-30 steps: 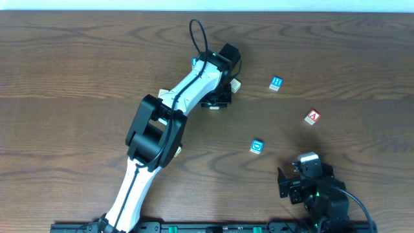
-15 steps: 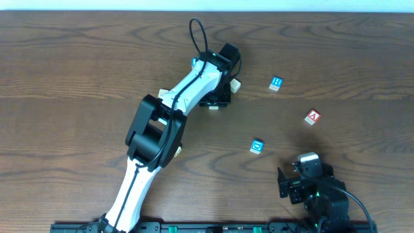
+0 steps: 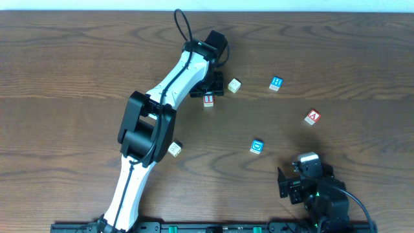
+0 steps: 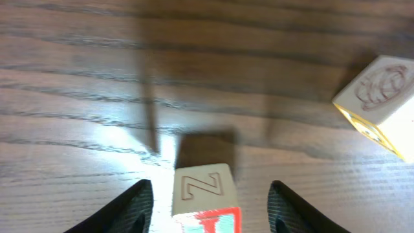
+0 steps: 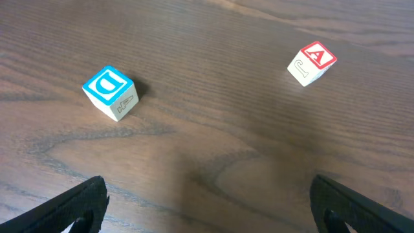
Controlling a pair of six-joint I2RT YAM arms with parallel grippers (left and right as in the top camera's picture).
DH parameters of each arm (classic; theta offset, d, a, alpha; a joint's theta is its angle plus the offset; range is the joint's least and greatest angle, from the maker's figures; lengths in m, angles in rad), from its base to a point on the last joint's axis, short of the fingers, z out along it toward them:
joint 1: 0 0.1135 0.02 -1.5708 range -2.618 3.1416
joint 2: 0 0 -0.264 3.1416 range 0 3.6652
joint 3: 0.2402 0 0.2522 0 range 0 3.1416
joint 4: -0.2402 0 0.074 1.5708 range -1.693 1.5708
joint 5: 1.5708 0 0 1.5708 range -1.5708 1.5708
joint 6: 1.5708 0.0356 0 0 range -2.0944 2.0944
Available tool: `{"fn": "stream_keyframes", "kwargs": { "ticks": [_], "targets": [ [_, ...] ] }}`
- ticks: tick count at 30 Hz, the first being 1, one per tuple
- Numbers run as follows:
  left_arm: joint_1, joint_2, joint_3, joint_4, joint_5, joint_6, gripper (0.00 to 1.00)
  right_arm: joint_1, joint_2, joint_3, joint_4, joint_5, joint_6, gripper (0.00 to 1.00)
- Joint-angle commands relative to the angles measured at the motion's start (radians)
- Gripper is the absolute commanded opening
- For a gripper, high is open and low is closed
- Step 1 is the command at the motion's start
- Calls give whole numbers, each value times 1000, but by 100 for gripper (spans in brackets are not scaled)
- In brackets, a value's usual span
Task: Spell out Ai2
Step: 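Lower the red I block and open the left gripper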
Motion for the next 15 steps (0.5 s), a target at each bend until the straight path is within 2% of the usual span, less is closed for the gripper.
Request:
{"fn": "stream_keyframes", "kwargs": {
  "ticks": [1,15],
  "targets": [
    [-13,13,20,-8,26,18,62,-8,-6,-11,-4,-3,-10,99],
    [-42,13,20,-26,24,18,68,-8,-6,-11,-4,-3,-10,99]
  ]
}}
